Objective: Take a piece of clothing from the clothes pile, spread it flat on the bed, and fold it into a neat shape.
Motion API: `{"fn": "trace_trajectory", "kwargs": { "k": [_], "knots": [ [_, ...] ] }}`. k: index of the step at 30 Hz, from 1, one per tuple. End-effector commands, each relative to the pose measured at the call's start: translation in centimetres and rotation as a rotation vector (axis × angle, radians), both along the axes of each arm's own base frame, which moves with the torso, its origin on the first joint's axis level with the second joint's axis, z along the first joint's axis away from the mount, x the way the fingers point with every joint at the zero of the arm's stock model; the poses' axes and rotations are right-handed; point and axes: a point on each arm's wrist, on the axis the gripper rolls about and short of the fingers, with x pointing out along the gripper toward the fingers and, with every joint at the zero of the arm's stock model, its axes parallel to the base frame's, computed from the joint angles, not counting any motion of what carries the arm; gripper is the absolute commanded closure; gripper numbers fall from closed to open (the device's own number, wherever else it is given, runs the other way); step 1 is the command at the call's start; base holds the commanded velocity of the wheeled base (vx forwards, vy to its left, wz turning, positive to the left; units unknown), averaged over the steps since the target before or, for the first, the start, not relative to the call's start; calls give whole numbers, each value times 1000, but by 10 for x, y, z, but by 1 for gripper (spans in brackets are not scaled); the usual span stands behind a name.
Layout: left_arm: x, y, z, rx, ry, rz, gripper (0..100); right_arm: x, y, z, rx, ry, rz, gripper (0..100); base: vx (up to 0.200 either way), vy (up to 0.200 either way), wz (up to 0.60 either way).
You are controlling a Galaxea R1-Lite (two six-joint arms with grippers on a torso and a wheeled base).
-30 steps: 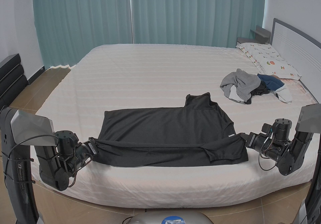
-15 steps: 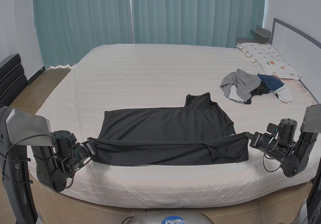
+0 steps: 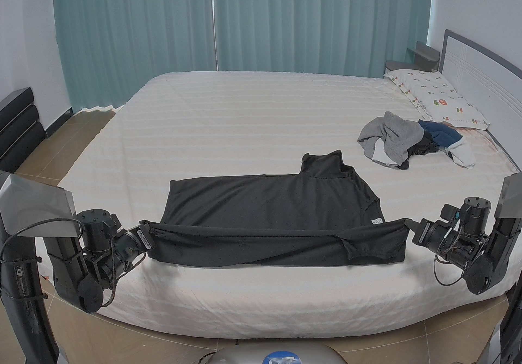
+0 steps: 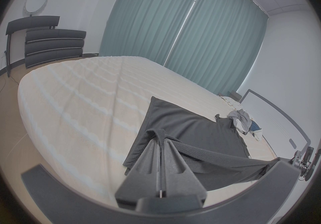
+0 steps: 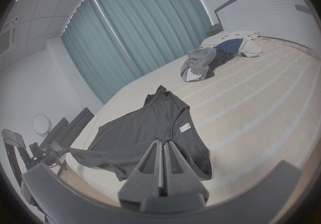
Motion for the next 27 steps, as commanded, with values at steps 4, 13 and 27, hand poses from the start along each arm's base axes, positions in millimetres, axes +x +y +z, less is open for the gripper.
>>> {"fn": "trace_trajectory", "kwargs": {
  "k": [4,13,27],
  "knots": [
    [10,-1,-3,-2,-16,1,100,13,1,-9,-1,7,2,100,0,0,0],
    [30,-2,-17,2,13,6,100,49,9,-25,-3,-22,16,100,0,0,0],
    [41,11,-27,-2,16,53,100,70,15,-23,1,-63,26,100,0,0,0]
  ]
}}
